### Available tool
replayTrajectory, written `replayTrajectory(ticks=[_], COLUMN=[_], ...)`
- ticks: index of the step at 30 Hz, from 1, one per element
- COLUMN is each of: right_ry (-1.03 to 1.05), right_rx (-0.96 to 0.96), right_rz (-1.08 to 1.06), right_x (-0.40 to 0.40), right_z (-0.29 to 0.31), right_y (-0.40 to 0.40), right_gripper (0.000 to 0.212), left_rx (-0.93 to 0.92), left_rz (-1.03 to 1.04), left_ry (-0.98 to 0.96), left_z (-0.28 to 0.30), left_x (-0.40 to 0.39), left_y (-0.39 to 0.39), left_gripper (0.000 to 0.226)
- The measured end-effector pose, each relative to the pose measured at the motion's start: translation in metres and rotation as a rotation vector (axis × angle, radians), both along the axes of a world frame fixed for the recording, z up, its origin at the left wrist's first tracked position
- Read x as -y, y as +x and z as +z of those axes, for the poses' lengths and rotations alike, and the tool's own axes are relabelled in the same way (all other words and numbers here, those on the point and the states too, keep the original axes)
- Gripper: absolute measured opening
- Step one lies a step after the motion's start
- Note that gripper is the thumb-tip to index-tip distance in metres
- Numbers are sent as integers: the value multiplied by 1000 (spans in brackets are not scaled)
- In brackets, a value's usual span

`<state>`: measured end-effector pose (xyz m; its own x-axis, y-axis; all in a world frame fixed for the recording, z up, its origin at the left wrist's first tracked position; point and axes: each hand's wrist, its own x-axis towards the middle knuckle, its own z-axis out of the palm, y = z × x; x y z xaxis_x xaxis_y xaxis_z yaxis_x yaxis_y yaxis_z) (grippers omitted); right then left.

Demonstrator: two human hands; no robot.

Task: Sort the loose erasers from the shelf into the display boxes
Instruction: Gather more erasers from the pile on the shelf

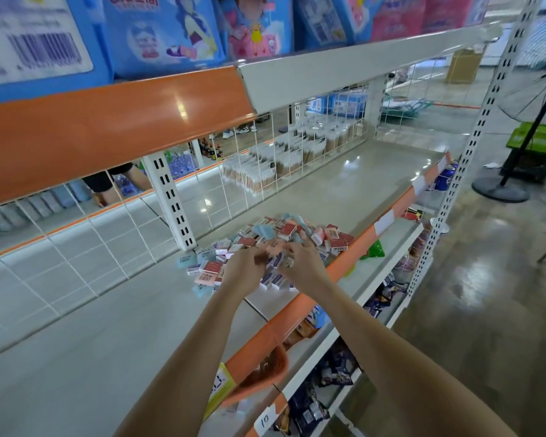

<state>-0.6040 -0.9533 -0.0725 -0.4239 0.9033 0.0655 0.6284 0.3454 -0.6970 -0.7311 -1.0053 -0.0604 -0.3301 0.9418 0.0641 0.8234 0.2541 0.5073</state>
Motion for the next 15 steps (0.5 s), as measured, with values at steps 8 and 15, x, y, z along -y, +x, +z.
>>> replayTrajectory(ticks=[8, 15], right_ry=[-341, -445], right_rx=[-512, -631], right_rz=[151, 234], right_x=[44, 99], right_z=[12, 18], right_y=[0, -20], right_gripper=[50, 38], left_rx=[830, 1042], left_rz=[149, 254], left_ry=[103, 203], left_z=[6, 8], left_x=[53, 118], left_y=[-6, -10], left_gripper=[22, 27])
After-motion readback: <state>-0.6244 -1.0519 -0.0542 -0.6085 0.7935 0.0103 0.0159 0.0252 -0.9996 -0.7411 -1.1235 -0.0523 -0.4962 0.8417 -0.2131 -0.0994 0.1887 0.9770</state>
